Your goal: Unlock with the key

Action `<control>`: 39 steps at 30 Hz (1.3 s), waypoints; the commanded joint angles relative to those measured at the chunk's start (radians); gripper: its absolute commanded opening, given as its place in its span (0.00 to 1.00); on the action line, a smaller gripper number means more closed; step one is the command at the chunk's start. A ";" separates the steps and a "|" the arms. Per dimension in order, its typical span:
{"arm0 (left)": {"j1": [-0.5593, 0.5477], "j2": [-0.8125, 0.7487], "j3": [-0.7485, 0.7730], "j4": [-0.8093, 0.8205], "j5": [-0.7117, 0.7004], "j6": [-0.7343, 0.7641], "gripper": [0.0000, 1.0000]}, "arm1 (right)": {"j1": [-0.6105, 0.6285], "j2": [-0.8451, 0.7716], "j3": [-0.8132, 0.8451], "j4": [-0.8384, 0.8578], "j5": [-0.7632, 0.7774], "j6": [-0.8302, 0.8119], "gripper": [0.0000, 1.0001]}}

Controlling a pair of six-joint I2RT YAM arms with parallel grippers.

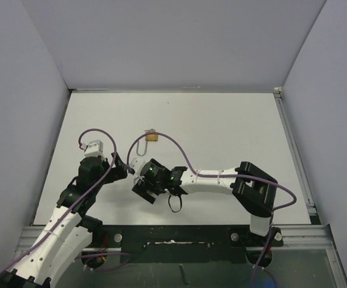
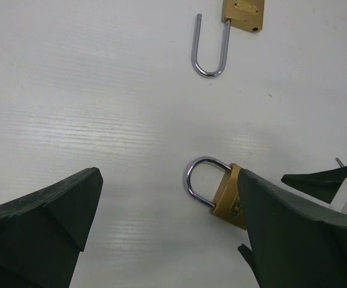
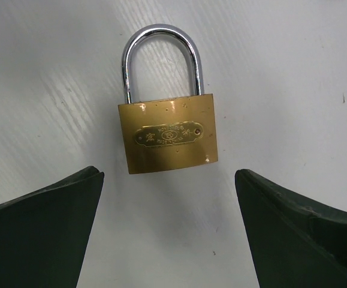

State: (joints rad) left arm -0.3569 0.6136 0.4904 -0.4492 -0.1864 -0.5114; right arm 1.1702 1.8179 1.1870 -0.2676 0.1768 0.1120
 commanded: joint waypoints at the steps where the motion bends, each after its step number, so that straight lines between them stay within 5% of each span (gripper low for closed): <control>1: 0.007 -0.006 0.016 0.064 0.011 0.011 0.98 | 0.012 0.026 0.022 0.014 0.037 -0.009 0.98; 39: 0.007 0.066 0.017 0.130 0.026 0.015 0.98 | -0.110 0.006 0.003 0.077 0.056 -0.019 0.98</control>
State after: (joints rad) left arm -0.3561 0.6701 0.4885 -0.4004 -0.1741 -0.5106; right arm 1.0805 1.8946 1.1889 -0.2333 0.2176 0.1043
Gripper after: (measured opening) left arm 0.976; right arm 0.979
